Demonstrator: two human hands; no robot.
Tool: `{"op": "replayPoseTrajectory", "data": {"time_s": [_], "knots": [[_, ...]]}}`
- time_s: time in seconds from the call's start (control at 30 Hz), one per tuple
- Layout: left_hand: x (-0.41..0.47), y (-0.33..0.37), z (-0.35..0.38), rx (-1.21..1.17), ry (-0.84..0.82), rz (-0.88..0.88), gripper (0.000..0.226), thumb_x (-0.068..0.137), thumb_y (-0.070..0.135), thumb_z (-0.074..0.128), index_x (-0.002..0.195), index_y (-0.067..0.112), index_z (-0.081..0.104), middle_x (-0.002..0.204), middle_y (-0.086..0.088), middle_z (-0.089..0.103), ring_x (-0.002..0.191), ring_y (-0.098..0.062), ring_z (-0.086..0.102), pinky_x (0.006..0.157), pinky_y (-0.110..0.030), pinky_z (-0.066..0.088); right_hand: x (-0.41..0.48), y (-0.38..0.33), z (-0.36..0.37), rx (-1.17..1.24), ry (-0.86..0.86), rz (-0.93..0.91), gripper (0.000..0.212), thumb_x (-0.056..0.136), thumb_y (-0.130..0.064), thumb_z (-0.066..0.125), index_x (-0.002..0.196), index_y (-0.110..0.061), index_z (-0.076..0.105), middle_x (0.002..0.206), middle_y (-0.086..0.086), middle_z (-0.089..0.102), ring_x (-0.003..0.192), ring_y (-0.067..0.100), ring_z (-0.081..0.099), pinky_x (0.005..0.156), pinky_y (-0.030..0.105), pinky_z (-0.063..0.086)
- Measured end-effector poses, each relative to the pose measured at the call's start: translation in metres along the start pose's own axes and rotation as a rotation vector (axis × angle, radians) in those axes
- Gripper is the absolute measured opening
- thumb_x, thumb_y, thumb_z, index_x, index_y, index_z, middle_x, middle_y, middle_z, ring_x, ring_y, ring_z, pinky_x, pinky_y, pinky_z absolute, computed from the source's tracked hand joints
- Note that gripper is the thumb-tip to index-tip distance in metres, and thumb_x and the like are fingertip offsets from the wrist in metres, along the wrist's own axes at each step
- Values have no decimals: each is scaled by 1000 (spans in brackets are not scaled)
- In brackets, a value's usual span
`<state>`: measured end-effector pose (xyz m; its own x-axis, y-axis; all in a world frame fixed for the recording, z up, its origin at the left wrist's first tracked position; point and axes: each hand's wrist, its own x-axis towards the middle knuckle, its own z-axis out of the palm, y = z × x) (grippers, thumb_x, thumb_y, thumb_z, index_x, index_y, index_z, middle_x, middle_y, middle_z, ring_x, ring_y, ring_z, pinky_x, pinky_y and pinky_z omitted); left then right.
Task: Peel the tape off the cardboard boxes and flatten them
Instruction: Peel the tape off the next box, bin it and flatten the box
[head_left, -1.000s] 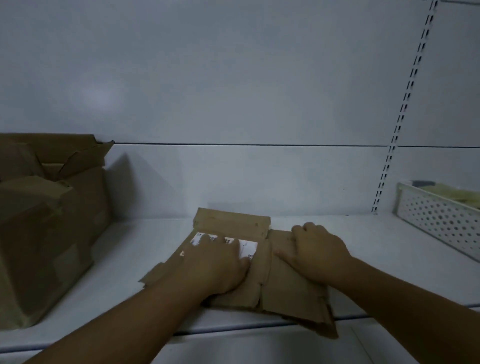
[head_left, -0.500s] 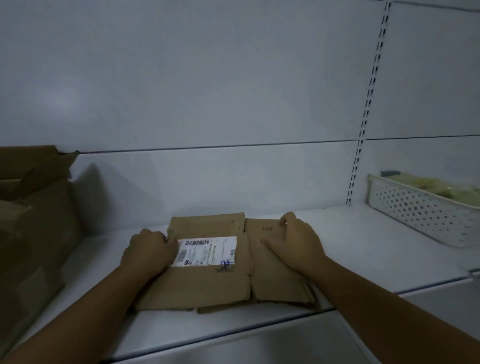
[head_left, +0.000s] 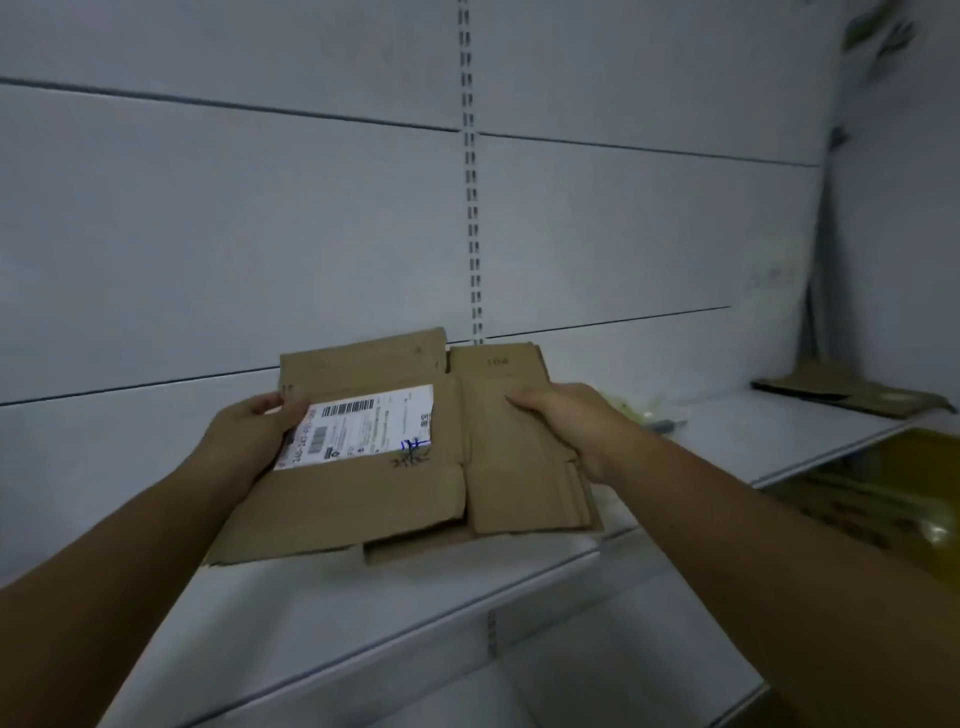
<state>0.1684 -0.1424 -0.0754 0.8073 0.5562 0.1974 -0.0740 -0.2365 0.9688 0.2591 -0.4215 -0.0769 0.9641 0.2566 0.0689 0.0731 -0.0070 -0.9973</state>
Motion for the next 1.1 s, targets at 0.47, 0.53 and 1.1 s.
{"op": "replayPoseTrajectory", "data": {"time_s": [0.47, 0.53, 1.1], "knots": [[-84, 39, 403, -146, -700, -192, 48, 83, 48, 63, 100, 4, 70, 85, -13, 75, 76, -28, 71, 62, -34, 58, -76, 58, -382, -88, 543, 229, 19, 82, -24, 68, 97, -12, 65, 87, 12, 73, 77, 29, 69, 60, 31, 52], [-90, 27, 440, -174, -823, -289, 43, 81, 44, 67, 96, 4, 72, 88, -13, 75, 82, -29, 71, 71, -38, 58, -77, 67, -410, -67, 619, 261, 19, 84, -24, 66, 96, -10, 64, 89, 14, 72, 78, 31, 68, 60, 33, 52], [-86, 21, 714, -820, -1010, -569, 34, 88, 16, 59, 122, 13, 57, 106, -13, 72, 100, -32, 67, 90, -52, 50, 14, 106, -534, 272, 1070, -137, 10, 94, -17, 54, 94, -24, 61, 91, 0, 67, 85, 23, 65, 64, 34, 54]]}}
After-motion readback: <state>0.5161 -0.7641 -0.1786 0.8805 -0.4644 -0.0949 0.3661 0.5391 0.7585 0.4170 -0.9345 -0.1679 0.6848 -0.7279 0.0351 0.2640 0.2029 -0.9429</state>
